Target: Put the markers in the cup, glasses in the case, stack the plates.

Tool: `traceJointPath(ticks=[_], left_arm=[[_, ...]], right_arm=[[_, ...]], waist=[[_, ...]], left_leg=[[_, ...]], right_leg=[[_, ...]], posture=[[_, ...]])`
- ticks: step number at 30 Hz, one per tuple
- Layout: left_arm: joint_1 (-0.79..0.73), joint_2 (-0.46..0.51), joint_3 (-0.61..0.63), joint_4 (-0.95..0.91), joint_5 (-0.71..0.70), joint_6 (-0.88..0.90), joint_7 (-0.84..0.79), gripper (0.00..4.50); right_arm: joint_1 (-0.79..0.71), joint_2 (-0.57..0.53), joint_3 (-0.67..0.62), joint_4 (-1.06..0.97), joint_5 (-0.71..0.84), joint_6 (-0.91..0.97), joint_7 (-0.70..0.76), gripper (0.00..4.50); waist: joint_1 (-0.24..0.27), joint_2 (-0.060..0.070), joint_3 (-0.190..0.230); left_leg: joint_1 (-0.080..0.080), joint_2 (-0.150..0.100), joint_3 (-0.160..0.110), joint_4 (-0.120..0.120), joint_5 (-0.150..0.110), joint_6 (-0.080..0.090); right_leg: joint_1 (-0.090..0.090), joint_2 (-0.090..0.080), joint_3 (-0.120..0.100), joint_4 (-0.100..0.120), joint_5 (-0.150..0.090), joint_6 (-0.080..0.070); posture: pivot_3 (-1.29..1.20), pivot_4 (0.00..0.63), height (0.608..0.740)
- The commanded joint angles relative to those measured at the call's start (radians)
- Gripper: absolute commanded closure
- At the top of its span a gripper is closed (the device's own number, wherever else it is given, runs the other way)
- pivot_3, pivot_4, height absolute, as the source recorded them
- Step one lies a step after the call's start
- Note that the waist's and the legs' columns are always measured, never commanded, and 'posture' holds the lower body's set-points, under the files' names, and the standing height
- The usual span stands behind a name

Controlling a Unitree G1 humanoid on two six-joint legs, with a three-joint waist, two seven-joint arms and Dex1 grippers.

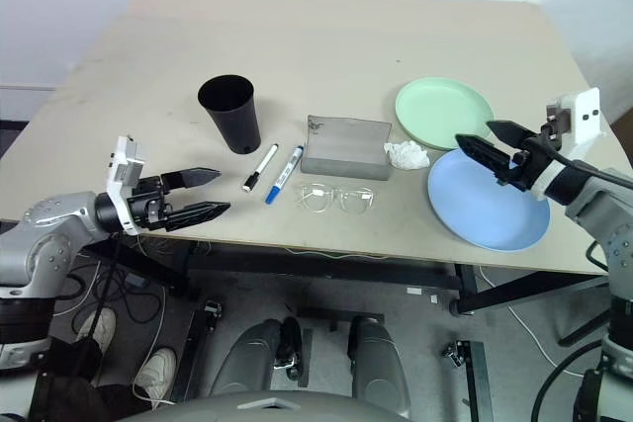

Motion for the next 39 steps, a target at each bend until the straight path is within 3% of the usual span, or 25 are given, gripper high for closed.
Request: traceJointPath(ticks=[1,10,21,32,39], left_arm=[[0.013,-0.001,-0.008,-0.050,0.000,-0.023,-0.006,0.00],[0.081,-0.041,-0.043,-0.106,0.037,-0.090,0.016,0.00],[0.077,-0.065,-0.066,-0.107,0.045,-0.109,0.035,0.00],[0.071,-0.064,-0.065,-0.100,0.043,-0.110,0.037,0.00],[0.053,-0.065,-0.076,-0.080,0.052,-0.114,0.031,0.00]], right_arm=[[-0.044,-0.052,0.032,0.059,-0.076,0.009,-0.011,0.90],[-0.241,-0.100,0.172,0.354,-0.290,0.045,-0.080,0.90],[-0.464,-0.101,0.299,0.673,-0.443,0.184,-0.081,0.90],[-0.469,-0.136,0.400,0.685,-0.478,0.328,0.083,0.90],[-0.447,-0.146,0.396,0.657,-0.491,0.347,0.111,3.06]], waist=[[0.001,0.000,0.000],[-0.003,0.001,0.000],[-0.004,0.002,0.000],[-0.002,0.003,0.000],[0.000,0.003,0.000]], left_leg=[[0.000,0.000,0.000,0.000,0.000,0.000],[-0.002,0.001,0.002,0.000,0.000,0.000],[-0.004,0.001,0.002,0.001,0.000,0.000],[-0.003,0.001,0.002,0.003,0.000,0.000],[-0.003,0.001,0.002,0.003,0.000,0.000]], right_leg=[[0.000,-0.001,0.000,0.000,0.000,0.000],[-0.001,-0.001,-0.002,0.000,0.000,0.000],[-0.001,0.000,-0.003,0.001,0.000,0.000],[0.000,0.000,-0.003,0.002,0.000,0.000],[0.000,0.000,-0.003,0.002,0.000,0.000]], posture=[[0.00,0.150,0.710],[0.00,0.150,0.710],[0.00,0.150,0.710],[0.00,0.150,0.710],[0.00,0.150,0.710]])
